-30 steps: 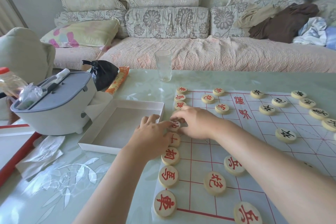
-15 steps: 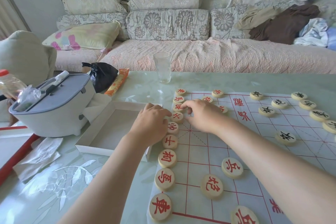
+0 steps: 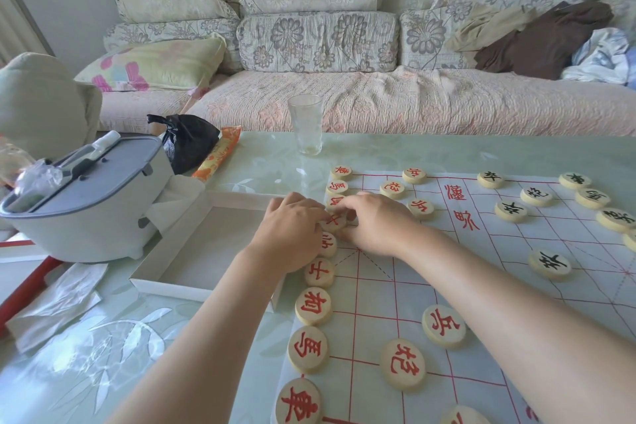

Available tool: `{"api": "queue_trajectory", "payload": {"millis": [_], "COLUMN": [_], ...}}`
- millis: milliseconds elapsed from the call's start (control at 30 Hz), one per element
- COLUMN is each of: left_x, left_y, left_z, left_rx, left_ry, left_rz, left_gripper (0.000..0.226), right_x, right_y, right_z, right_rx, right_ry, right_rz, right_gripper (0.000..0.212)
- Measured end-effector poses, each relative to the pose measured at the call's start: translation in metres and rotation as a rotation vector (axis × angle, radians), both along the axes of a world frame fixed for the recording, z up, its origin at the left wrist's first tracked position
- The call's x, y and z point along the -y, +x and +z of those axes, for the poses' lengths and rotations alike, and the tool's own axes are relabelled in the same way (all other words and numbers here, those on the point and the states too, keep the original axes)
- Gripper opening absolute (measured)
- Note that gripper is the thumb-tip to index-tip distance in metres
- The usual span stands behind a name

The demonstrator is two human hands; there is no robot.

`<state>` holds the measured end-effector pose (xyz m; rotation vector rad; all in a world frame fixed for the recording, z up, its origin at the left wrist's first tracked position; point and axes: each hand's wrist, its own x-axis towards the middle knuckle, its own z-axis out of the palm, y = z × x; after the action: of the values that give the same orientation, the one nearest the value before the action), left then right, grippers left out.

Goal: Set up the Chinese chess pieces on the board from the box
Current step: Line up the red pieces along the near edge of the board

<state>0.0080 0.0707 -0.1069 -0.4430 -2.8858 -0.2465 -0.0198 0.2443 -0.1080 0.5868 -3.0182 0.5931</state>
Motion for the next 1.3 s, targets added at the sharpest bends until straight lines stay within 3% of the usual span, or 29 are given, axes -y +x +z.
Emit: {"api": "queue_trajectory", "payload": {"millis": [167, 800, 1067, 1300], "left_x": [0.002, 0.008, 0.005, 0.000], "left_y": [0.002, -0.001, -0.017, -0.043], "left_z": [0.001, -0.003, 0.009, 0.007], "left_rx": [-0.031, -0.058, -0.041, 0.011], "left_ry": [0.008, -0.029, 0.093, 0.060], "left_rz": [0.018, -0.022, 0.024, 0.039], "left_gripper": [0.040, 0.040, 0.040, 0.040], "right_x": [0.000, 0.001, -0.013, -0.005], "right_y": [0.002, 0.004, -0.015, -0.041], "right_z": [0.000, 0.001, 0.011, 0.002], "right_rx": [-0.023, 0.017, -0.058, 0.004], "right_ry": [-0.024, -0.084, -0.158, -0.129], "right_rz": [-0.016, -0.009, -0.153, -0.174], "right_gripper": [0.029, 0.025, 0.018, 0.027]}}
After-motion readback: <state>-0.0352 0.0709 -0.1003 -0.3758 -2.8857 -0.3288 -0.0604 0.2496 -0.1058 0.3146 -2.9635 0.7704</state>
